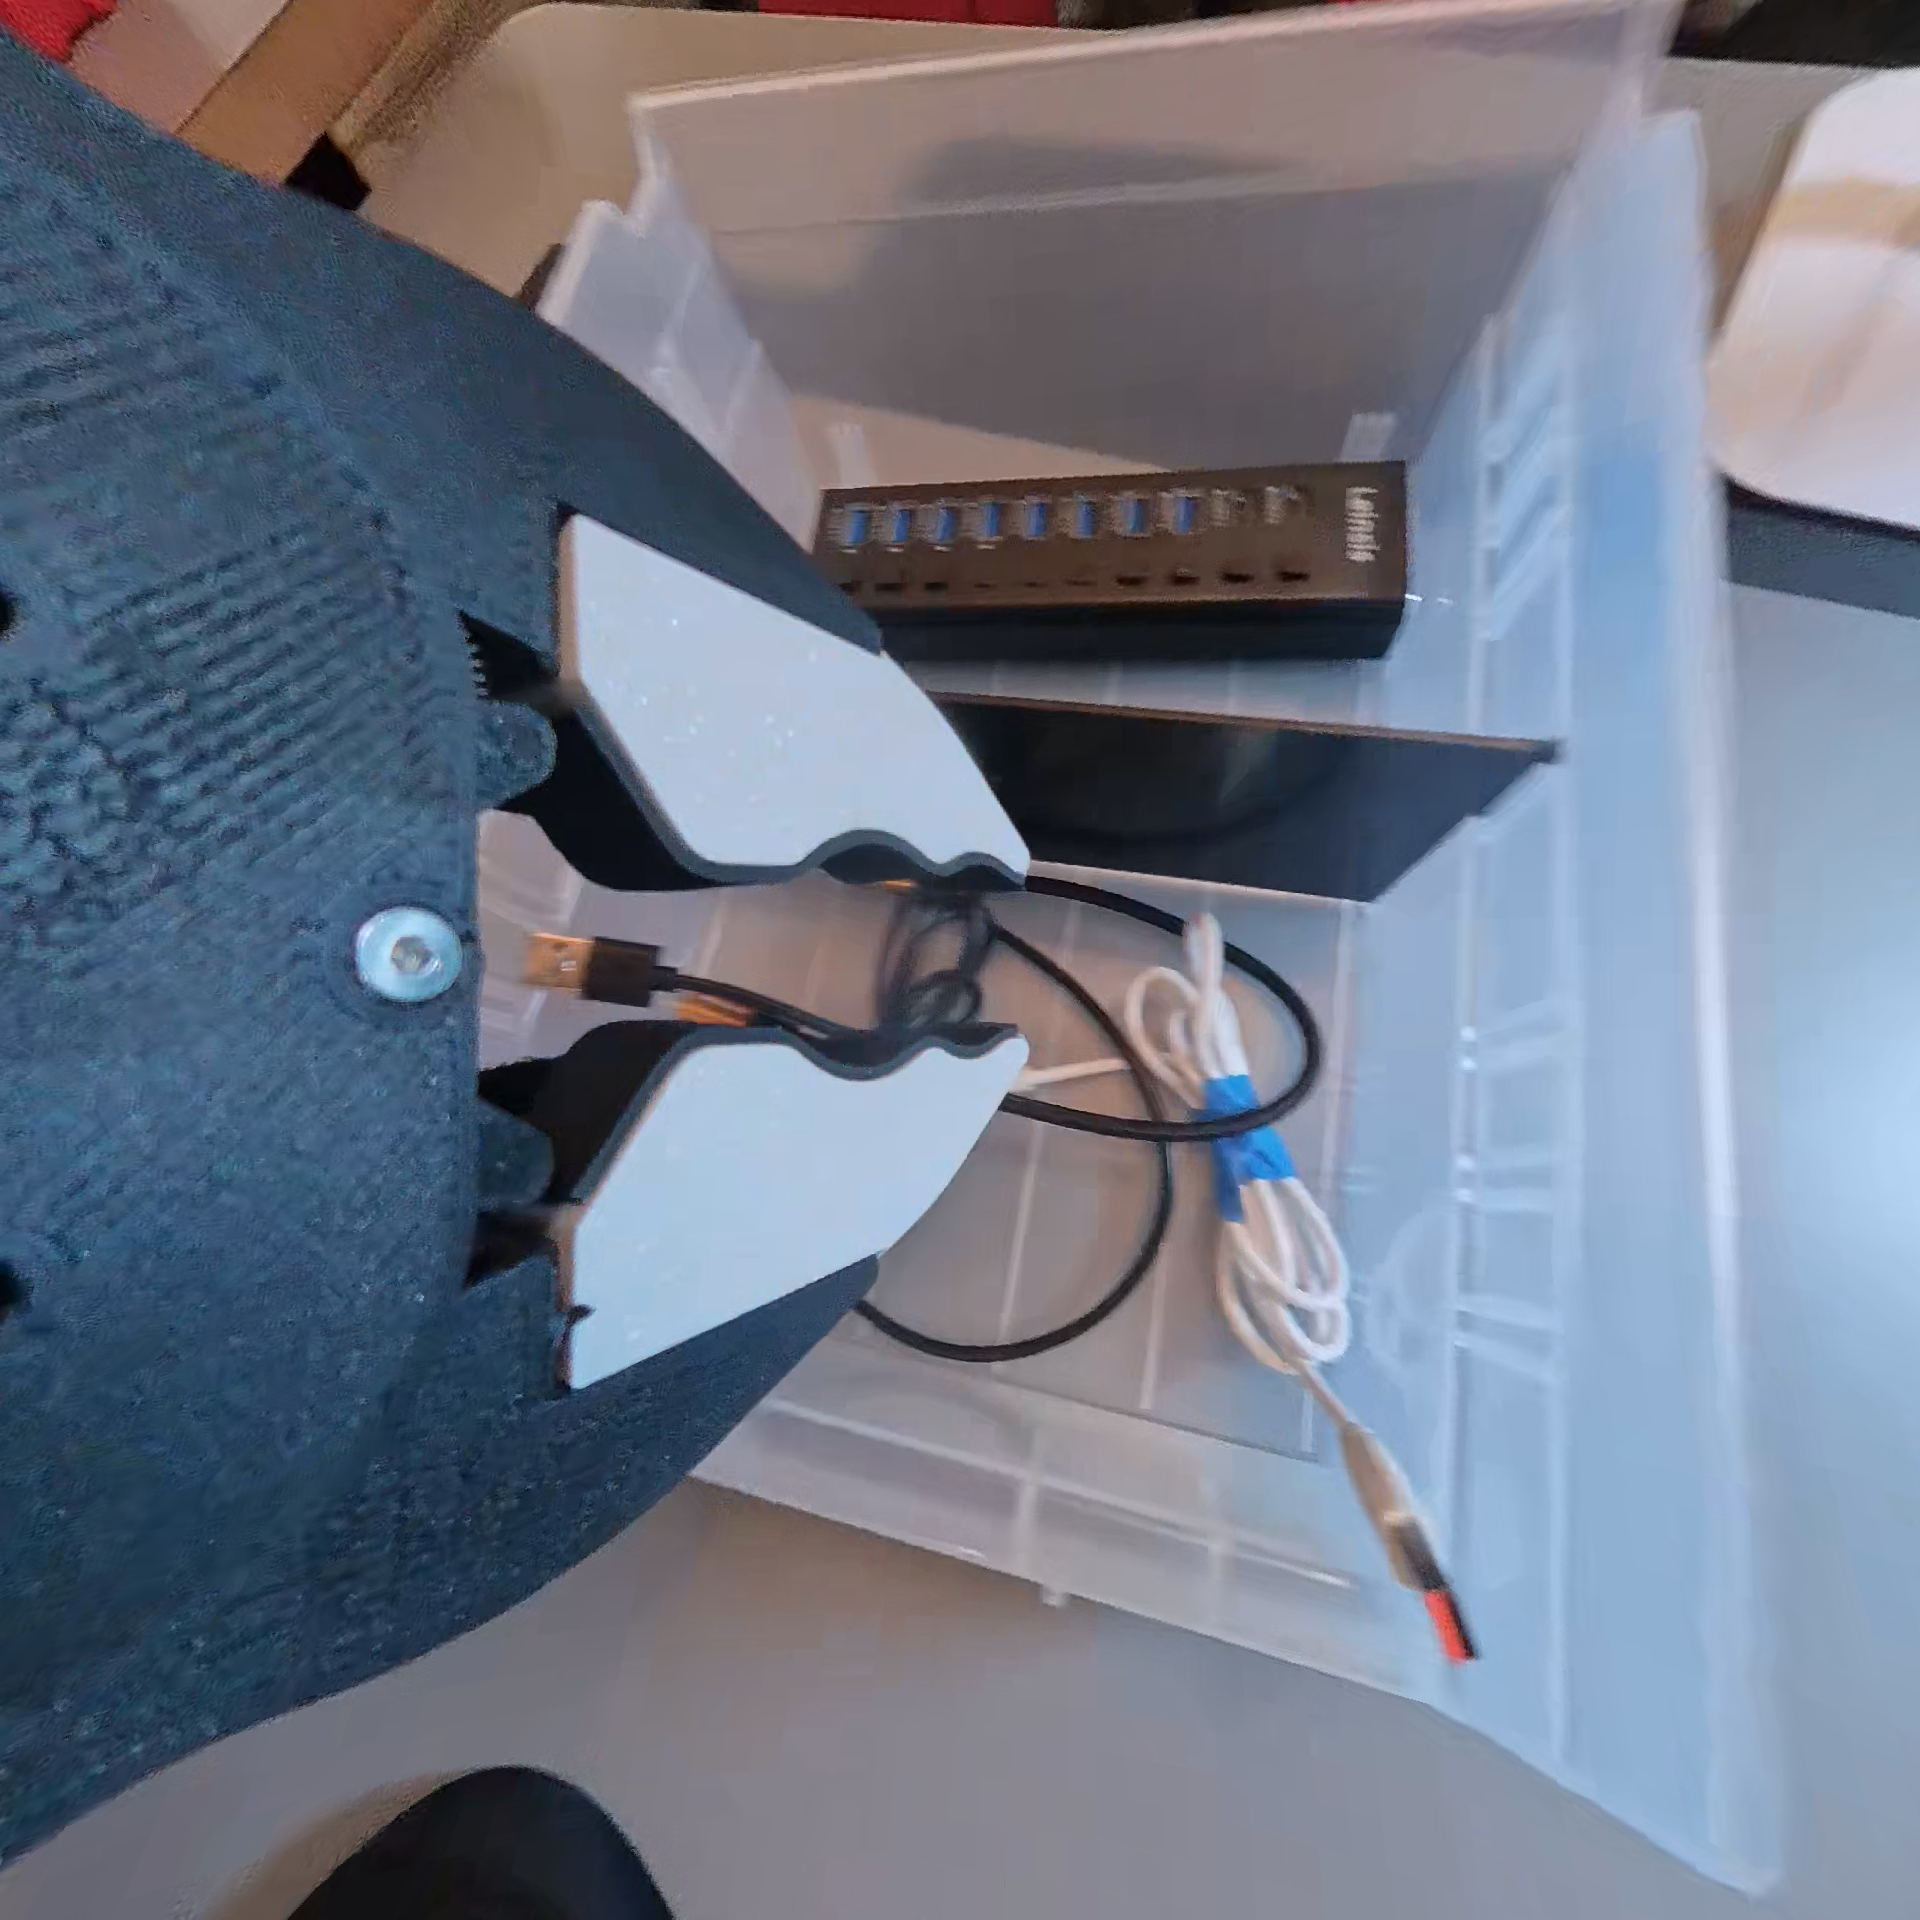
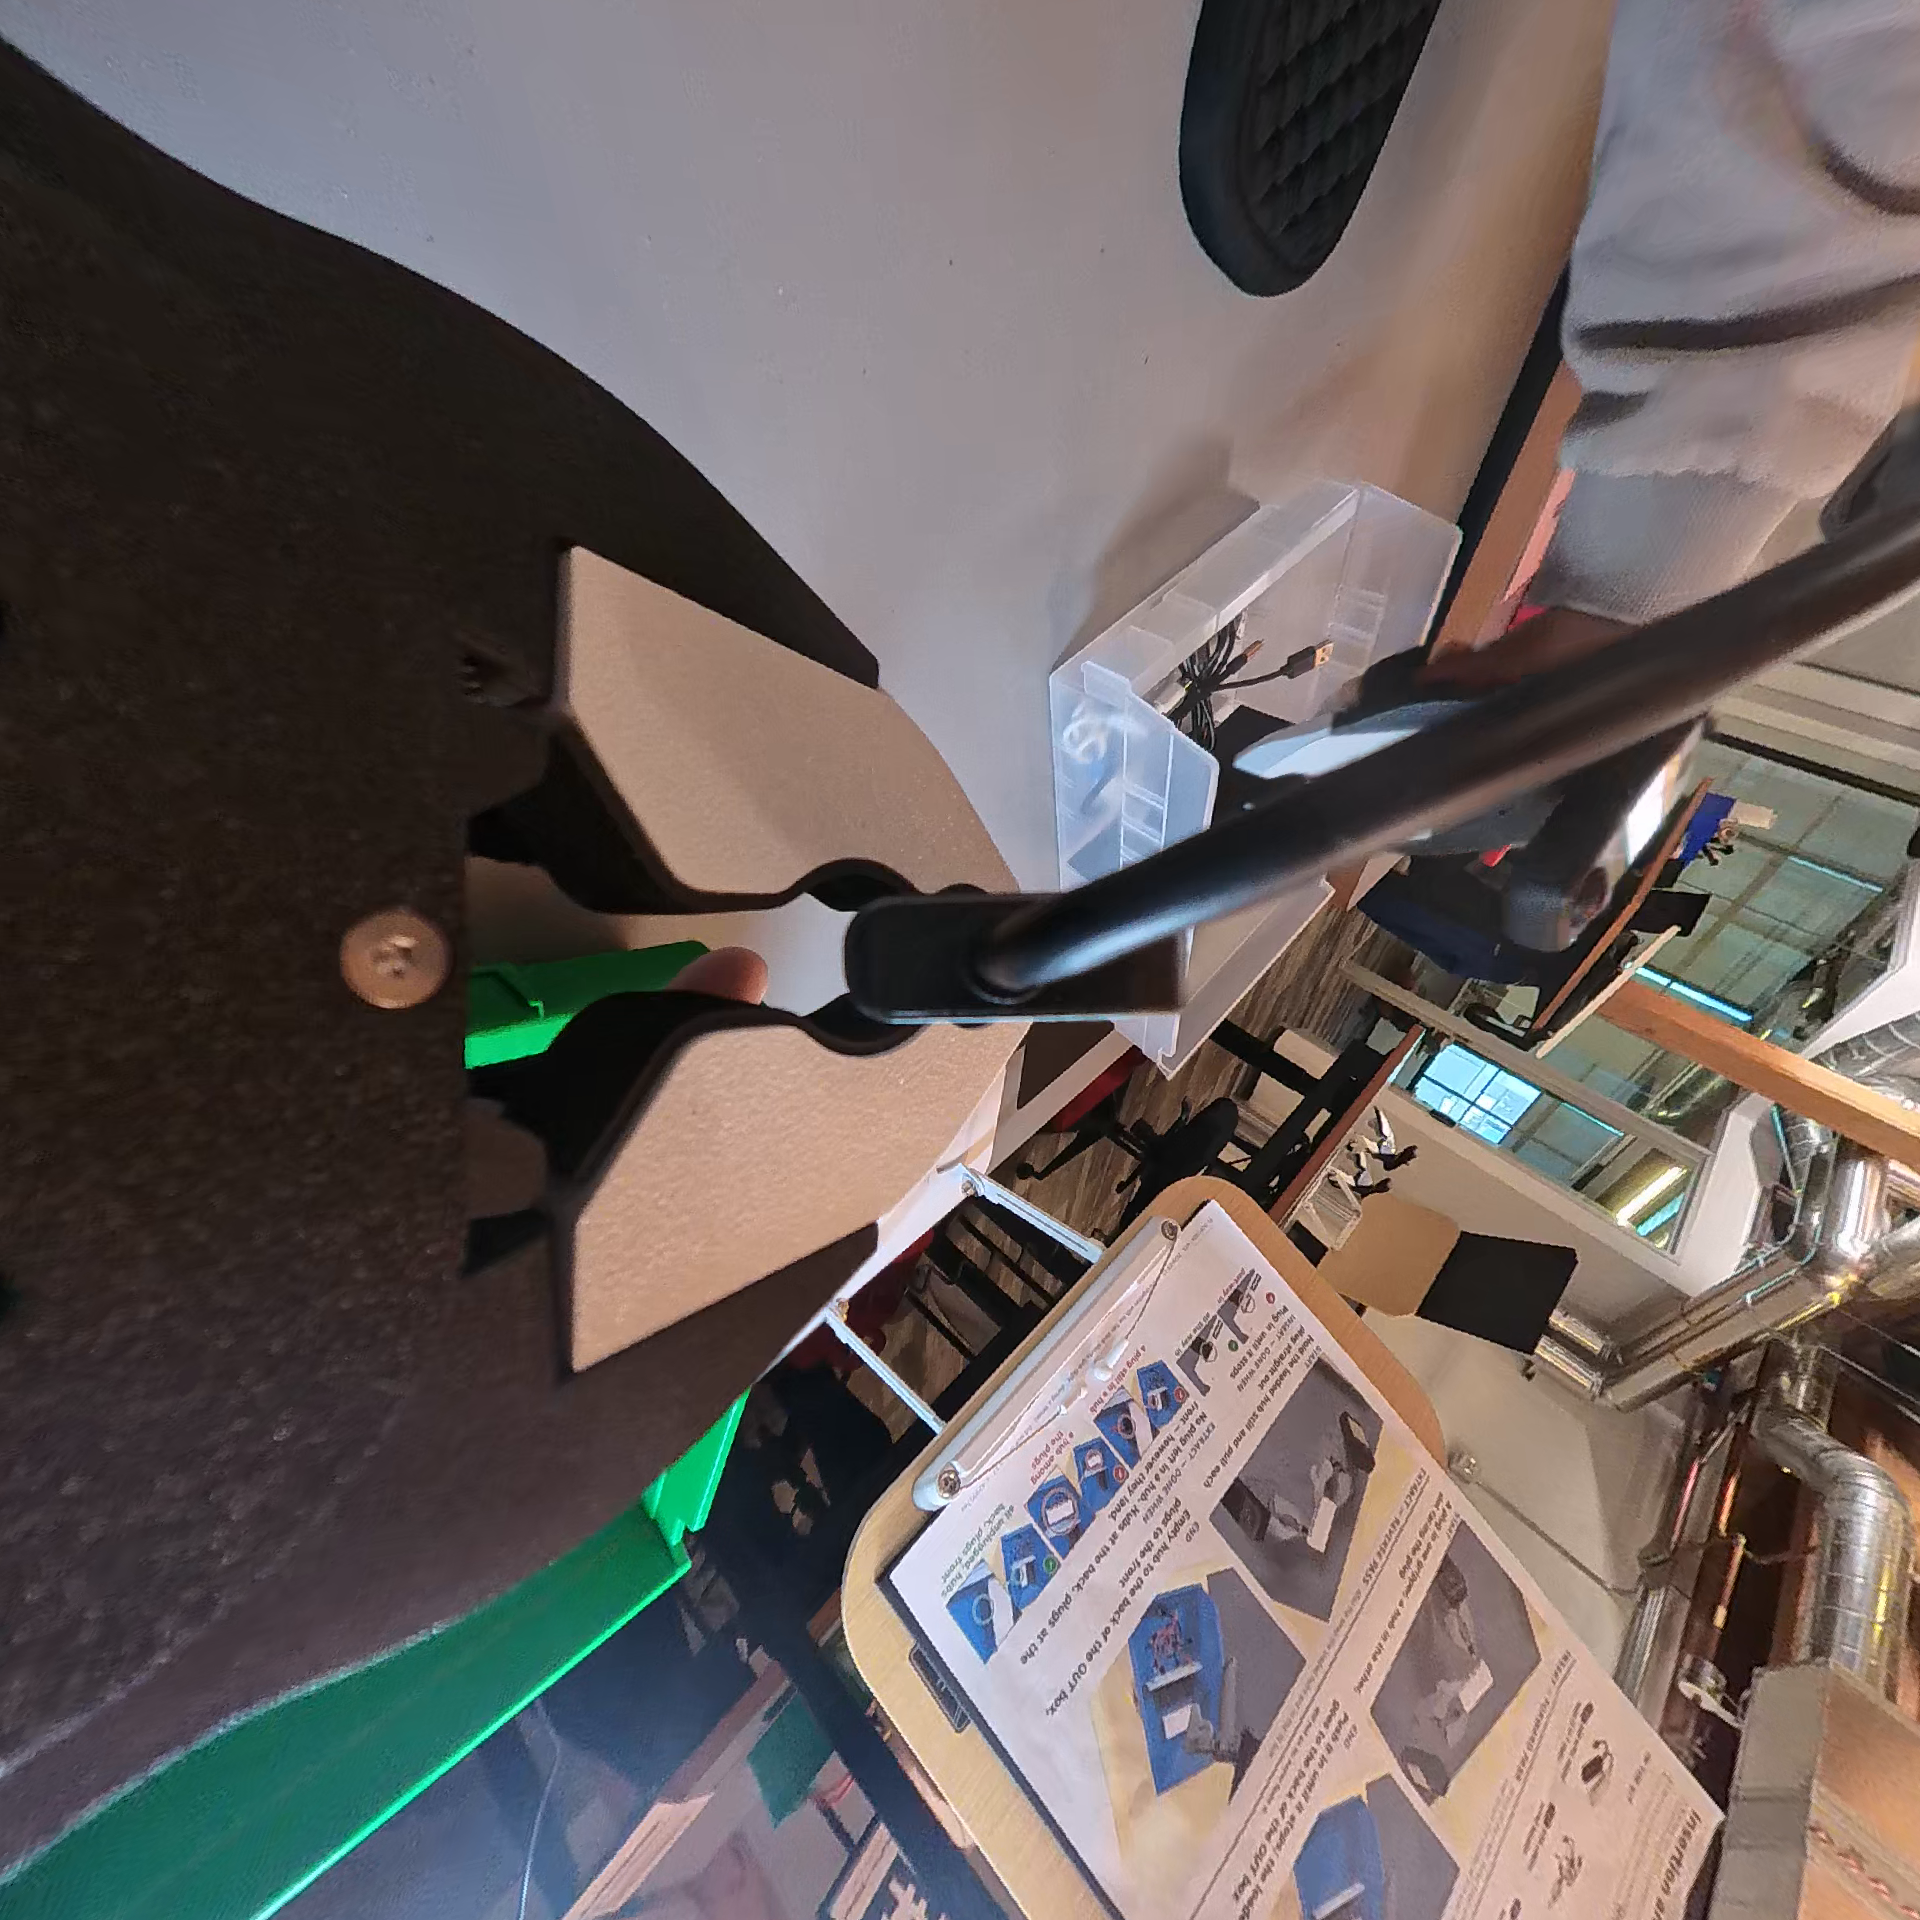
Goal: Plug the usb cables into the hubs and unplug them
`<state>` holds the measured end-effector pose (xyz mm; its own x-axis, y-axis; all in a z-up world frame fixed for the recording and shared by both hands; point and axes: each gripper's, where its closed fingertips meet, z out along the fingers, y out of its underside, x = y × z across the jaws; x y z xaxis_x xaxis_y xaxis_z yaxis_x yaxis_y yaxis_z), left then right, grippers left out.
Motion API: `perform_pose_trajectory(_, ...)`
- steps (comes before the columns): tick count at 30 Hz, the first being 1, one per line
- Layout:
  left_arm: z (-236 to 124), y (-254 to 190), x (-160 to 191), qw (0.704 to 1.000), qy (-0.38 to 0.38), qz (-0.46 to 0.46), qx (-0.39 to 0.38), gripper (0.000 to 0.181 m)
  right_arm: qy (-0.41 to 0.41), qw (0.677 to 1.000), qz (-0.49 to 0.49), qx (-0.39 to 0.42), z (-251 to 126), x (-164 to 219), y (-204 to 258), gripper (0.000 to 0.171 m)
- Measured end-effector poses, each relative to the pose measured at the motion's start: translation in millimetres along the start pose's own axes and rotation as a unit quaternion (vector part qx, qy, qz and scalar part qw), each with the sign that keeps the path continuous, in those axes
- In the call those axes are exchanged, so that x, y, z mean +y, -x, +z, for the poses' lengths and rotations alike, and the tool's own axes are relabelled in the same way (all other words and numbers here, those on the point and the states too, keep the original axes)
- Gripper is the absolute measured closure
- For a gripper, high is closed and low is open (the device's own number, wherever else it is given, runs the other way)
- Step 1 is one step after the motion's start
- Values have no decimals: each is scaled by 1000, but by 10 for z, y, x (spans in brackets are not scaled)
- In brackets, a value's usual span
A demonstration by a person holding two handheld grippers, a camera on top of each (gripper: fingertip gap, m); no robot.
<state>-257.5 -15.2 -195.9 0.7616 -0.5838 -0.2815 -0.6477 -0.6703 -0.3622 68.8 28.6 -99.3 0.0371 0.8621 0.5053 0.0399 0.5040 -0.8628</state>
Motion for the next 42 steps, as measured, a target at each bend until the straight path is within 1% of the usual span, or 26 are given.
perform_pose_trajectory(1, 68, -13, -67, 1000, 4, 20, 2, 157, 0, 1000, 2, -1, 0, 6, -2, 161)
perform_pose_trajectory(3, 213, -1, -140, 996, 27, 80, -8, 156, 2, 1000, 5, -2, 2, 22, -3, 161)
perform_pose_trajectory(4, 282, 42, -133, 992, 55, 108, -21, 156, 4, 1000, 6, -3, 1, 34, -1, 161)
perform_pose_trajectory(6, 403, 93, -119, 975, 100, 193, -38, 152, 7, 1000, 7, -4, -1, 52, 0, 161)
perform_pose_trajectory(7, 458, 53, -138, 966, 105, 233, -30, 150, 8, 1000, 7, -6, -2, 60, 3, 161)
perform_pose_trajectory(10, 587, -44, -118, 945, 132, 298, 1, 147, 12, 1000, 9, -7, -9, 85, -4, 161)
perform_pose_trajectory(11, 624, -89, -114, 941, 130, 313, 14, 148, 12, 1000, 12, -8, -9, 93, -7, 161)
perform_pose_trajectory(12, 646, -118, -100, 938, 131, 321, 26, 153, 12, 1000, 15, -10, -8, 103, -10, 161)
perform_pose_trajectory(14, 650, -106, -91, 939, 130, 317, 35, 161, 14, 1000, 19, -11, -7, 127, -19, 161)
perform_pose_trajectory(17, 611, -61, -22, 944, 141, 295, 39, 165, 18, 1000, 21, -9, -16, 152, -42, 161)
perform_pose_trajectory(19, 499, 30, 2, 947, 152, 282, 17, 166, 16, 1000, 22, -7, -27, 143, -60, 161)
perform_pose_trajectory(22, 167, 211, -36, 943, 169, 283, -46, 167, 12, 1000, 25, -2, -38, 126, -84, 161)
perform_pose_trajectory(24, -99, 299, -37, 928, 201, 299, -94, 168, 13, 1000, 26, 1, -38, 126, -98, 161)
perform_pose_trajectory(26, -323, 357, 26, 900, 257, 325, -136, 168, 16, 999, 28, 3, -33, 129, -105, 161)
perform_pose_trajectory(29, -493, 312, 183, 869, 329, 338, -146, 169, 14, 999, 29, 4, -31, 108, -100, 161)
perform_pose_trajectory(30, -552, 325, 249, 855, 359, 344, -148, 170, 13, 999, 29, 5, -32, 96, -99, 161)
perform_pose_trajectory(32, -642, 352, 403, 830, 415, 345, -140, 170, 13, 999, 28, 8, -38, 76, -104, 161)
perform_pose_trajectory(34, -652, 341, 553, 822, 450, 330, -114, 171, 13, 999, 29, 10, -44, 67, -114, 160)
perform_pose_trajectory(36, -623, 262, 642, 836, 455, 297, -72, 171, 13, 999, 31, 12, -60, 69, -129, 161)
perform_pose_trajectory(38, -665, 249, 693, 844, 465, 262, -48, 171, 13, 999, 35, 14, -81, 84, -147, 161)
perform_pose_trajectory(42, -762, 111, 821, 867, 473, 150, 45, 171, 14, 998, 56, 10, -92, 129, -179, 161)
